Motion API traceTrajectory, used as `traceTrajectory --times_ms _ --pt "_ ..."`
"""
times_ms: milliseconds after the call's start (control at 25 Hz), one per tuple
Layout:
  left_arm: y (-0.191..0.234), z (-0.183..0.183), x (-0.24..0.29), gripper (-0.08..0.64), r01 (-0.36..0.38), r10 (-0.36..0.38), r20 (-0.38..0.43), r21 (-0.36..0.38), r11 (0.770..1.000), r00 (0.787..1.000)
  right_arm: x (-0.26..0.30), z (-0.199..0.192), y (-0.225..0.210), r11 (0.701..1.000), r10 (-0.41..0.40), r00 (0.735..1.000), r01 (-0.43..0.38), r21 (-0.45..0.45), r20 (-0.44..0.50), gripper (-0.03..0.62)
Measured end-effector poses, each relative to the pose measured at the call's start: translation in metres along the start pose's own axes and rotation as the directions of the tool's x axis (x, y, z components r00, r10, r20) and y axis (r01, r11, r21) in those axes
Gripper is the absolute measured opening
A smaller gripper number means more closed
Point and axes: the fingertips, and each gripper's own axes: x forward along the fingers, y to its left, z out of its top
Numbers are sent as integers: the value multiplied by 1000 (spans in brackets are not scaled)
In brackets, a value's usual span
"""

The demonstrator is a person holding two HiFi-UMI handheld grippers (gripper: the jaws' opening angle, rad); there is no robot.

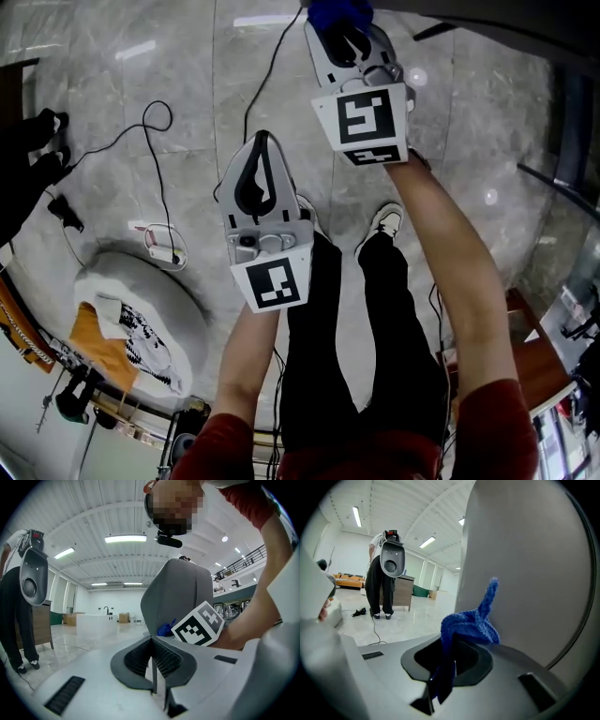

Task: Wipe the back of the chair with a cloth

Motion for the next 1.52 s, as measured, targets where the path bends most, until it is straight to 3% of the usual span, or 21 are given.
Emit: traceTrajectory --times_ms 320,640,1040,1280,1520 --pt "0 -2 -1 14 11 -11 -9 5 1000 1000 -4 -1 0 999 -11 1000 11 30 -6 57" --pt "-33 15 13 12 55 -55 4 22 998 998 -44 0 -24 998 -53 998 52 46 32 57" --pt "-114 52 35 12 139 -140 29 28 990 990 -148 -24 -121 970 -212 977 208 130 18 57" --pt "-170 80 52 13 212 -215 47 52 976 975 -201 -34 -199 936 -329 944 326 131 2 57" --pt "-200 98 66 13 248 -250 64 49 968 966 -218 -29 -256 901 -409 912 404 156 1 57"
